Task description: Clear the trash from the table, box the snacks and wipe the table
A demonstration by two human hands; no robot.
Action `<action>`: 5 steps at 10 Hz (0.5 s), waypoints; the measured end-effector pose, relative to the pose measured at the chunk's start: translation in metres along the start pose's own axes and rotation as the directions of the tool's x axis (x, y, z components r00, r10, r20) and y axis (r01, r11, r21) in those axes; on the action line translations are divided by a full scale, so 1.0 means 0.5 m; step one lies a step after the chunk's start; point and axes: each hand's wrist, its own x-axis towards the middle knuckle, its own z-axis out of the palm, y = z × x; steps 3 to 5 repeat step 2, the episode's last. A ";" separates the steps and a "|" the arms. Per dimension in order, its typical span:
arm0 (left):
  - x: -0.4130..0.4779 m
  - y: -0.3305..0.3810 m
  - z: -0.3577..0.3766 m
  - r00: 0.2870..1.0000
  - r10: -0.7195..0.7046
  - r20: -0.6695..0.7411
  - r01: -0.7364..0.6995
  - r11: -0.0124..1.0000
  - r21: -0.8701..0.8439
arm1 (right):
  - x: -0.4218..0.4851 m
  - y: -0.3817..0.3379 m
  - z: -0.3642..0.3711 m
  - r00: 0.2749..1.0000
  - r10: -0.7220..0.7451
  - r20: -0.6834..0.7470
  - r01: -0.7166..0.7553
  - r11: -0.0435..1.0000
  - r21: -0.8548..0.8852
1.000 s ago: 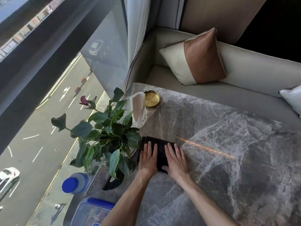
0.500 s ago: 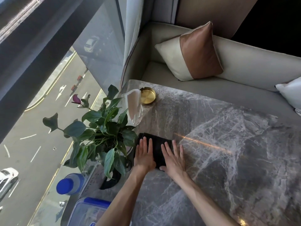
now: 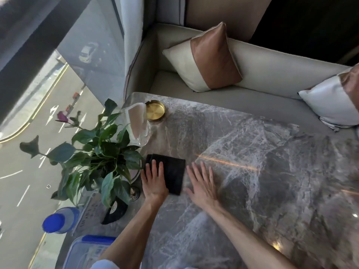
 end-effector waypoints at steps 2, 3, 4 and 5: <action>-0.065 0.152 0.042 0.984 0.158 -0.077 -0.160 0.987 -0.020 | -0.149 0.260 0.023 0.940 0.335 0.066 -0.338 0.939 0.059; -0.065 0.152 0.042 0.984 0.158 -0.077 -0.160 0.987 -0.020 | -0.149 0.260 0.023 0.940 0.335 0.066 -0.338 0.939 0.059; -0.065 0.152 0.042 0.984 0.158 -0.077 -0.160 0.987 -0.020 | -0.149 0.260 0.023 0.940 0.335 0.066 -0.338 0.939 0.059; -0.065 0.152 0.042 0.984 0.158 -0.077 -0.160 0.987 -0.020 | -0.149 0.260 0.023 0.940 0.335 0.066 -0.338 0.939 0.059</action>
